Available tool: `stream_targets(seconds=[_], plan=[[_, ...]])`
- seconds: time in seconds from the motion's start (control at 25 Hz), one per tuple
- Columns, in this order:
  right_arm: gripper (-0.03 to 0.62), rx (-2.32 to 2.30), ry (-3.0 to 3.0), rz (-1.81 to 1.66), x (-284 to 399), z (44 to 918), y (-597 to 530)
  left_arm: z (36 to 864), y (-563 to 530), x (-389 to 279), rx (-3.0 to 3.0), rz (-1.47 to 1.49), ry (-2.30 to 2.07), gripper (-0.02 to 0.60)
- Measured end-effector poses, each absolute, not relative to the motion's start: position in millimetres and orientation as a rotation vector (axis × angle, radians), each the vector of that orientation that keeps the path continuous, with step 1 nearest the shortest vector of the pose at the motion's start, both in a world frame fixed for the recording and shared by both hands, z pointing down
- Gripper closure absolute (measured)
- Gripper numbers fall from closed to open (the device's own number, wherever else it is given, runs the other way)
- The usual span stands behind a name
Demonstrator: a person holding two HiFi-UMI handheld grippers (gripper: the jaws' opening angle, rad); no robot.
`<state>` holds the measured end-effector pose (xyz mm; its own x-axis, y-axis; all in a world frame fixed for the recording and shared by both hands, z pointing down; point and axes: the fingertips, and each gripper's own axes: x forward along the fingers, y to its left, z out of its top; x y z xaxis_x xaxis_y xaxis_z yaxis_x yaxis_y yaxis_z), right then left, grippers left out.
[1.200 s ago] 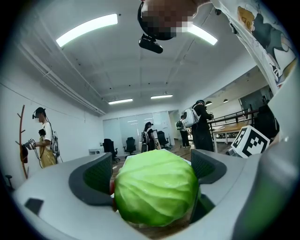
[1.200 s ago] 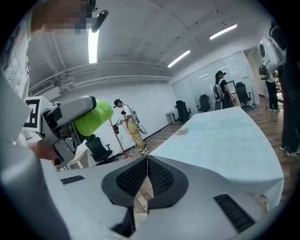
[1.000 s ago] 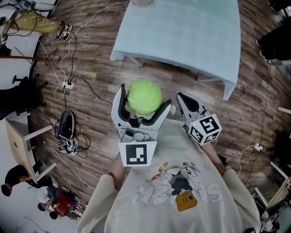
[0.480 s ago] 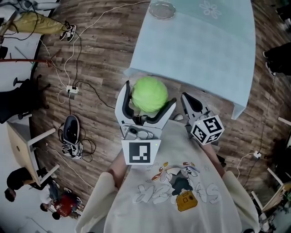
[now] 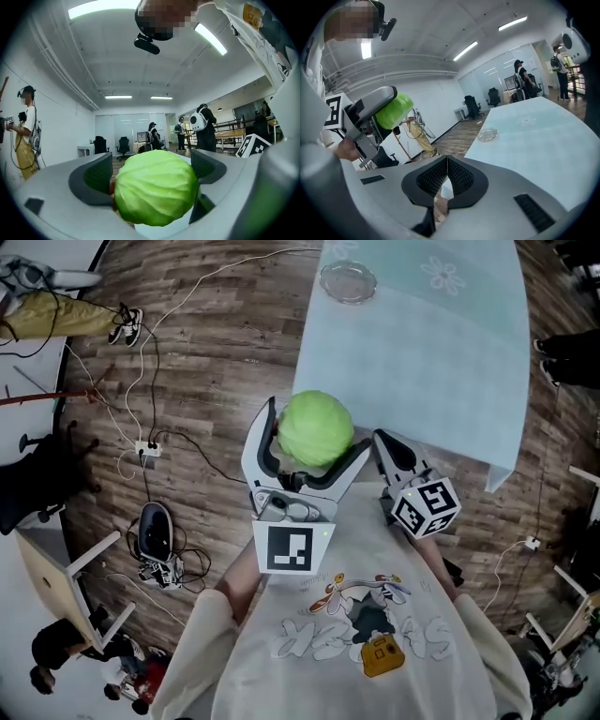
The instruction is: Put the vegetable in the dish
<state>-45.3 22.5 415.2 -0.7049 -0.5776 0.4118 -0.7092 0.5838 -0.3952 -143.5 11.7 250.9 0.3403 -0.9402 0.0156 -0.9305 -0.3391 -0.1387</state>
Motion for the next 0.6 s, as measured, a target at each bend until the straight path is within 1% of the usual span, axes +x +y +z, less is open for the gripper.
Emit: stream_targets(seconds=[0.16,0.6], plan=[[0.574,1.105,-2.545,0.802,-51,416,3,259,-13,-156,-2.523,-0.143,1.725,0.051],[0.574,1.096,-2.564,0.8,-63,425,-68,276,-84,-157,-2.561,-0.164,1.729,0.051]])
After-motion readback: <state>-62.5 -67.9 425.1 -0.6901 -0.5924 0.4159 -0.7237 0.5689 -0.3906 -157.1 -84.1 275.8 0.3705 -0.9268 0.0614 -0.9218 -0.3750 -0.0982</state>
